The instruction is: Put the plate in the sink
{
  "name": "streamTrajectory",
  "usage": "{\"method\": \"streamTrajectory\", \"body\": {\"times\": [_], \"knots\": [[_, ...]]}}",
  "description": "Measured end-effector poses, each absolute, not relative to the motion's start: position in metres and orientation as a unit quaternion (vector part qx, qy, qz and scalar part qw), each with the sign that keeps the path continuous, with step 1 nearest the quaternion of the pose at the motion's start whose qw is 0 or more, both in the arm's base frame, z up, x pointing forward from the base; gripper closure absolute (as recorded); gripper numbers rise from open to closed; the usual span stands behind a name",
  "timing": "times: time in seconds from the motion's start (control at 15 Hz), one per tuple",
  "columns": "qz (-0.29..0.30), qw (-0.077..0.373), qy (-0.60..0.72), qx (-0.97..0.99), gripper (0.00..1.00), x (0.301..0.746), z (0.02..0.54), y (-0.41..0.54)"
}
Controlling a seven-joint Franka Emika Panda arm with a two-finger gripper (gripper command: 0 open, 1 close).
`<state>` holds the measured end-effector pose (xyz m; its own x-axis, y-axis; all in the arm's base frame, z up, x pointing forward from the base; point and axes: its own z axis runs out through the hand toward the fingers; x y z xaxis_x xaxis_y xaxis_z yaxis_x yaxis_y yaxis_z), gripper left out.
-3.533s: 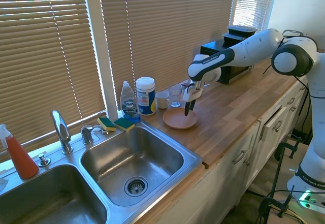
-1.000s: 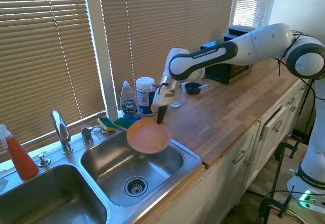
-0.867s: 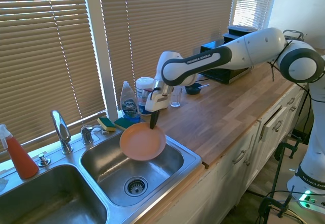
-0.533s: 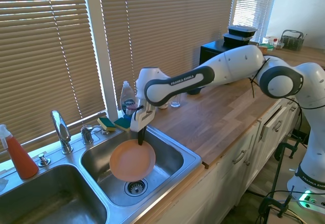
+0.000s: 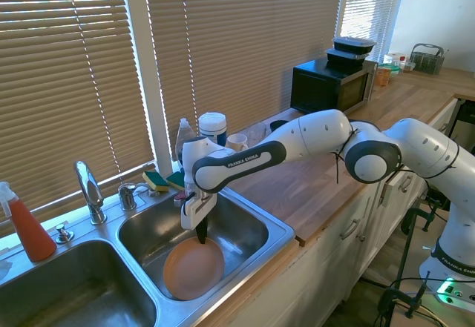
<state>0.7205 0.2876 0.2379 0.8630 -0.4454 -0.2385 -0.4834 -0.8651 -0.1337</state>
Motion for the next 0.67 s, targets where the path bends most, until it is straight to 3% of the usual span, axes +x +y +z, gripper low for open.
{"method": "streamTrajectory", "body": {"times": [0.67], "knots": [[0.088,0.102,0.253,-0.958,0.0,0.728,0.253,0.284]]}}
